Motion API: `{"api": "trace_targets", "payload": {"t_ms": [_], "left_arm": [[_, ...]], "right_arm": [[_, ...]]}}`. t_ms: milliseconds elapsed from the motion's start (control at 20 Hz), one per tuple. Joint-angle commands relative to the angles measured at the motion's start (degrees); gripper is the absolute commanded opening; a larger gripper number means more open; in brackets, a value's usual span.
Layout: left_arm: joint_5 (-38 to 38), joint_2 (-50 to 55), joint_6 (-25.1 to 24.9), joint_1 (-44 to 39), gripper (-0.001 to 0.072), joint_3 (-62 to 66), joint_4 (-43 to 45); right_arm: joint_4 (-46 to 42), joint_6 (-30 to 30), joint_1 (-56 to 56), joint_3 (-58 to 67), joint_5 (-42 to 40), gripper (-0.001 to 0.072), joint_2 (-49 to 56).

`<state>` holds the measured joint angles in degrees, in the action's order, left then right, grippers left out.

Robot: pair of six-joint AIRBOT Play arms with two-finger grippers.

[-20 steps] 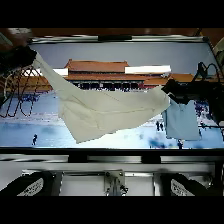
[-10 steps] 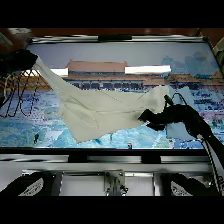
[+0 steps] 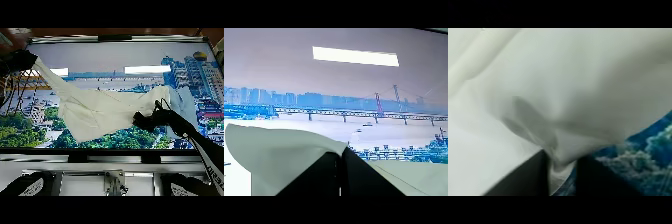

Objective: Fold the shirts.

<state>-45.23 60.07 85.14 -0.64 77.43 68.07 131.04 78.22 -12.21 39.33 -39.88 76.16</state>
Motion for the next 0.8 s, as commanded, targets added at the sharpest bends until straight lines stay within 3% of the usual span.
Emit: {"api": "trace_targets", "payload": {"t_ms": [0, 150, 350, 550, 750], "left_arm": [[0.17, -0.04, -0.02, 0.04, 0.0031, 0.15, 0.02], [0.2, -0.04, -2.64, 0.46, 0.0031, 2.45, 0.09], [0.17, -0.04, -3.26, 3.26, 0.003, 10.21, 0.0], [0.24, -0.04, -3.23, 5.42, 0.003, 22.47, -0.02], [3.02, -0.17, -3.23, 5.86, 0.003, 38.42, -0.02]], "right_arm": [[0.92, -2.6, -0.81, 1.27, 3.41, 0.0062, 0.24], [-2.82, 4.59, -0.81, 7.61, -4.09, 0.0062, -3.39], [-17.33, 5.64, -0.33, 21.4, -13.84, 0.0062, -14.16], [-24.65, 5.64, 1.88, 34.4, -13.16, 0.0062, -23.43], [-24.9, 5.64, 3.21, 43.58, -12.39, 0.0062, -28.65]]}}
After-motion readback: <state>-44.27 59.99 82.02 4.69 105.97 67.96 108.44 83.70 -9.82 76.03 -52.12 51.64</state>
